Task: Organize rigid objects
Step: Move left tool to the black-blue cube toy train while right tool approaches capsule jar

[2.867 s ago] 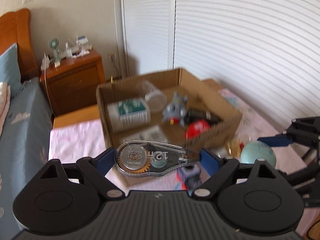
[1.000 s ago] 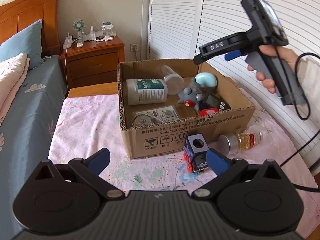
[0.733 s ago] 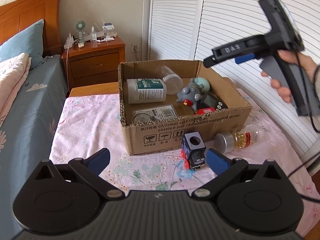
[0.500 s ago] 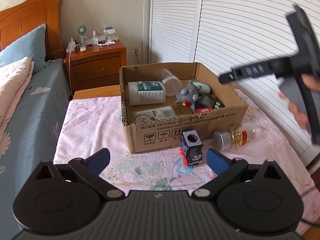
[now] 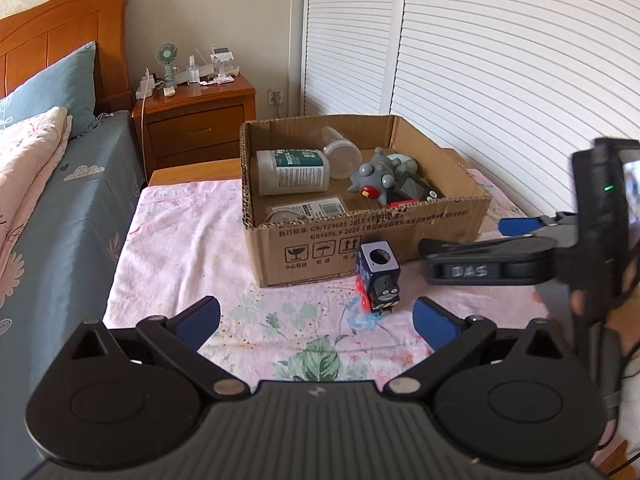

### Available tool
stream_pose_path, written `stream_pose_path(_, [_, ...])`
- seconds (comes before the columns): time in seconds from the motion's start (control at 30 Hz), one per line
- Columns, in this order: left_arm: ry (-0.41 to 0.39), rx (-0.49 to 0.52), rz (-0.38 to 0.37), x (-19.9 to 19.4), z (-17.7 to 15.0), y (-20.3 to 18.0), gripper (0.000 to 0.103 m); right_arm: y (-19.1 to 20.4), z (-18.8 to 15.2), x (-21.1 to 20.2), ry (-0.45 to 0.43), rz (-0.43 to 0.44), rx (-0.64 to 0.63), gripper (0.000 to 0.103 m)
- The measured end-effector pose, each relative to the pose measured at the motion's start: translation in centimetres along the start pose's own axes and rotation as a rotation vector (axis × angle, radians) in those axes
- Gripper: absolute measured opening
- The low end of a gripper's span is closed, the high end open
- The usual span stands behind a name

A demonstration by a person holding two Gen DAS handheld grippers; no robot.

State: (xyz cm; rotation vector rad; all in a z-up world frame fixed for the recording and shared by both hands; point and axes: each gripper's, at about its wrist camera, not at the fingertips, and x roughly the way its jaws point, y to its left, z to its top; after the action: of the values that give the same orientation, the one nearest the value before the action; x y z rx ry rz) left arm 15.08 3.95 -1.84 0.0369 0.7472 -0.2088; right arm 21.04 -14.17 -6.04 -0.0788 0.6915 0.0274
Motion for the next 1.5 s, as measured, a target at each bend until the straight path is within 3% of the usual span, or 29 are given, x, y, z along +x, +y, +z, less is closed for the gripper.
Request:
stream_pose_path(0.13, [0.011,0.011,0.003,0.6,-0.1,-0.3,0.102,-0.7,-0.9,0.8,0.011,-0.045,-0.007,0.103])
stream_pose_path(0.27, [0.026,0.007,0.003,1.6,0.1,-0.8,0.102,-2.7,-1.9,0.6,0.044,-0.003,0.044,0.103])
stream_pose_path(0.57, [0.03,0.033,0.065,5.1,1.6,-2.1,0.102,-4.6,-5.0,0.5,0.11,-0.001,0.057,0.103])
stream_pose_path(0.97, [0.037,0.011,0.144,9.3,2.8,-1.9,0.102,-4.8,-5.8,0.1,0.064,0.019,0.039,0.103])
stream_pose_path(1.1, [0.033,-0.002,0.153,9.0,2.5,-0.9,0.102,-4.8,-5.8,0.0,0.063,0.019,0.039,0.103])
stream_pose_path(1.33, [0.075,-0.007,0.259,8.5,1.2,1.7,0.102,-4.8,-5.9,0.1,0.061,0.019,0.038,0.103])
stream_pose_path(1.5, [0.076,-0.052,0.239,7.2,0.6,2.8,0.102,-4.8,-6.0,0.1,0.056,0.016,0.039,0.103])
